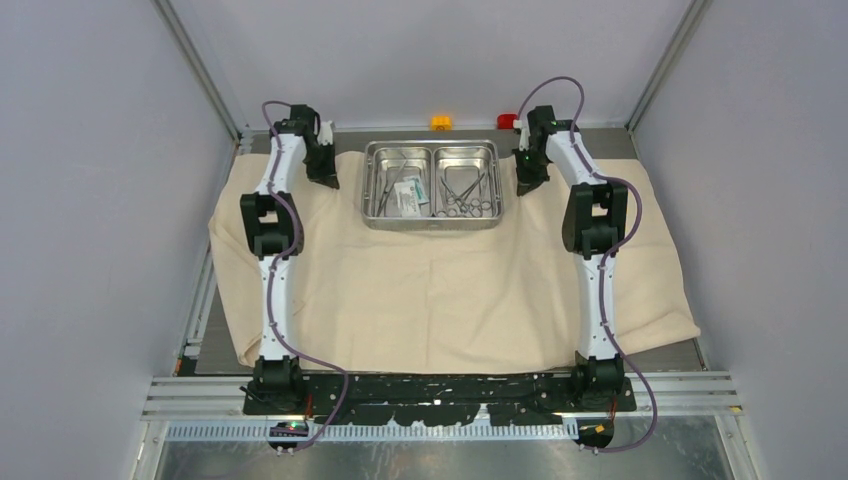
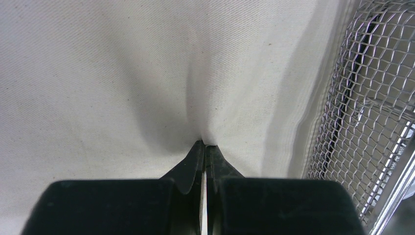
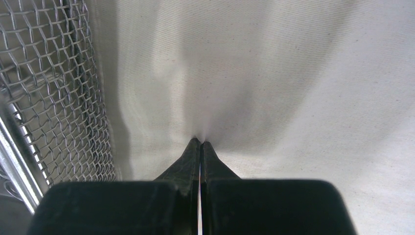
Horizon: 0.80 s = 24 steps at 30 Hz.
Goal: Open and lay out the surgical kit
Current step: Smooth out the surgical kit at the center of the board.
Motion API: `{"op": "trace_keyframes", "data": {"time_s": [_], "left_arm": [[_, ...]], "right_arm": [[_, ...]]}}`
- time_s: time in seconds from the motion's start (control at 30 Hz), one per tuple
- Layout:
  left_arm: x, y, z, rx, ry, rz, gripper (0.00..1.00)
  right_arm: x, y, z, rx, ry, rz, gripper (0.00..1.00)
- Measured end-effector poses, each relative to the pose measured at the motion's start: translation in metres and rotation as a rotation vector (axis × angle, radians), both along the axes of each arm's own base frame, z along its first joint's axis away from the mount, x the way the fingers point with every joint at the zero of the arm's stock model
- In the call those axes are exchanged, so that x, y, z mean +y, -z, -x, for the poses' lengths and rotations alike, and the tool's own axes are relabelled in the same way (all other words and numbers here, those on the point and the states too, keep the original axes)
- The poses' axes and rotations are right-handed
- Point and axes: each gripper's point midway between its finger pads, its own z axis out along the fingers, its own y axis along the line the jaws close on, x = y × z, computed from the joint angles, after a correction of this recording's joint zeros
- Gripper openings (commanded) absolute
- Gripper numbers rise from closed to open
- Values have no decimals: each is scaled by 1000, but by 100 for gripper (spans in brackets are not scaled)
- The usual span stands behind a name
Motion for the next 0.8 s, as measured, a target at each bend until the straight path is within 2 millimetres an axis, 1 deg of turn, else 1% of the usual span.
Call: {"op": "trace_keyframes", "data": {"time_s": [0.47, 0.8], "left_arm": [[1, 1, -5, -18, 0, -3, 0], [1, 0, -5, -32, 5, -7, 0]], "right_arm": [[1, -1, -9, -6, 0, -1, 0], [0, 1, -9, -5, -12, 3, 0]]}}
